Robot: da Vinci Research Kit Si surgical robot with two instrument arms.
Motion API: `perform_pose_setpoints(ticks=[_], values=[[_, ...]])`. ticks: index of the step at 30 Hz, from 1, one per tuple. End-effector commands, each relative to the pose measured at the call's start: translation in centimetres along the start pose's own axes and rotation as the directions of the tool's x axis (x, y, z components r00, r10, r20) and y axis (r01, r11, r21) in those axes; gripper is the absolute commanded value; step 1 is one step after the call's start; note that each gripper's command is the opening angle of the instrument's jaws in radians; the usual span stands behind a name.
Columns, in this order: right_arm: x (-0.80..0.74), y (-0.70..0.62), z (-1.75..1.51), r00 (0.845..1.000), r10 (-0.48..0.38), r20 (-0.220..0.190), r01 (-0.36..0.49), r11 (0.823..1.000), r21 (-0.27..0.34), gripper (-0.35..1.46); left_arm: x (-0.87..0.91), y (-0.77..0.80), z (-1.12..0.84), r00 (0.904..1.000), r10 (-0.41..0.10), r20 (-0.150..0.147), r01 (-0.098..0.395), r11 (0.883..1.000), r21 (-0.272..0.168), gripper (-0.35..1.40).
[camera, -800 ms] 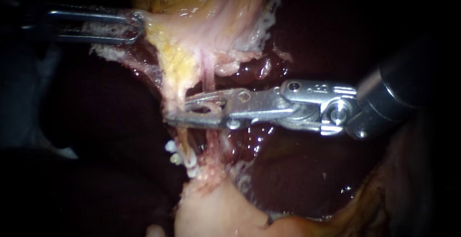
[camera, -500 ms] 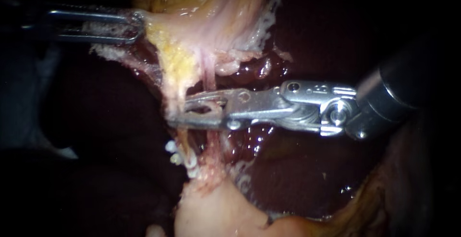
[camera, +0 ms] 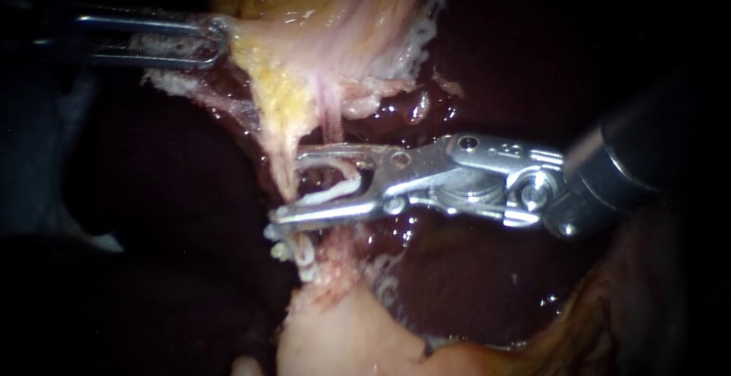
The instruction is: Clipping third clip left tube
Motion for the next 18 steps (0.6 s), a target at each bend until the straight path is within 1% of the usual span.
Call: perform_pose_setpoints(ticks=[1,5,10,15,18], values=[[-0.01,0.00,0.03,1.000,0.000,0.001,0.000,1.000,0.003,0.50,0.00,0.00,0.00,1.0000,0.000,0.000,0.000,1.000,0.000,-0.35],[-0.07,0.01,0.13,1.000,0.007,0.005,-0.007,1.000,0.017,0.50,0.00,0.00,0.00,1.0000,0.000,0.000,0.000,1.000,0.000,-0.35],[-0.14,0.02,0.30,1.000,0.009,0.010,-0.010,0.998,0.059,0.50,0.00,0.00,0.01,1.0000,0.000,0.000,0.000,1.000,0.001,-0.35],[-0.13,0.02,0.42,0.999,0.028,-0.027,-0.025,0.994,0.109,0.50,0.00,0.01,0.02,1.0000,0.000,0.000,0.000,1.000,0.001,-0.35],[-0.11,0.02,0.48,0.999,0.026,-0.035,-0.022,0.992,0.127,0.50,0.01,0.01,0.02,1.0000,0.000,-0.001,0.000,1.000,0.001,-0.35]])
